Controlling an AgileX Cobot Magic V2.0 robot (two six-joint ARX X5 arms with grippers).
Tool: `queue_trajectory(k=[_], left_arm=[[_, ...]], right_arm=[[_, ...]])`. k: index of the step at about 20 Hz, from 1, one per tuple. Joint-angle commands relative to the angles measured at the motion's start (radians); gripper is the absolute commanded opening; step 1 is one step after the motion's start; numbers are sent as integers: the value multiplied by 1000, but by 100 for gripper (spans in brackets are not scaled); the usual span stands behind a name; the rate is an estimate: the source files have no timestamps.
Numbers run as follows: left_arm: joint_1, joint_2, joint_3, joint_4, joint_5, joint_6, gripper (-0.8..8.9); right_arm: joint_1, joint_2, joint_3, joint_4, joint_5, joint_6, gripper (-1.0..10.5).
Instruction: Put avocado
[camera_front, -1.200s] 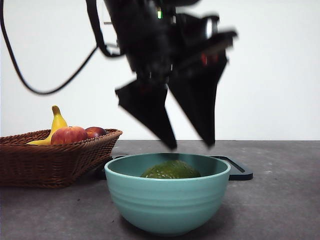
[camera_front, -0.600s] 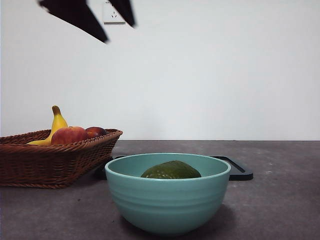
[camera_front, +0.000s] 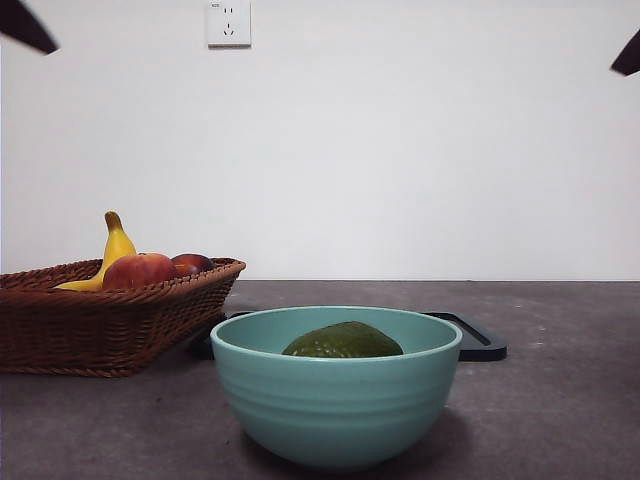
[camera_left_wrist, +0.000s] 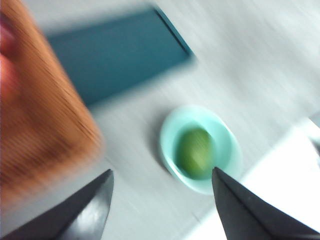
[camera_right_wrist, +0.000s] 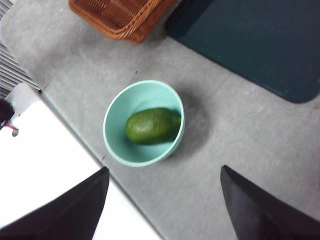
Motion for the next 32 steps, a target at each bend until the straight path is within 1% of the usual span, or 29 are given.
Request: queue_trajectory(k=[1,4,7,10,18,21,25,26,28,32], left_arm=[[-10,-35,-41,-28,89,28,316],[-12,-61,-49,-87,98,55,316],[-17,-71,-49,-94,99,57,316],[-17,-71,-49,-94,99,57,316],[-17,-71,-49,-94,99,57,315],[-17,-71,-49,-93,99,57,315],[-17,-71,-49,-94,99,57,315],[-17,-71,-49,-94,99,57,316],[-17,-71,-49,-94,99,57,315],[-17,-71,-49,-94,99,57,315]], right_arm=[[5,51,19,31,-2,14,354],[18,126,19,51,-4,14,354],[47,208,19,69,-3,14,354],[98,298,19,116,7,16,354],[235,521,19,278,173,22,352],[274,575,19,325,237,30,322],[308,625,19,389,305,48,319],[315,638,19,399,314,48,313],[321,655,19,408,325,48,252],[331,685,19,424,331,49,241]])
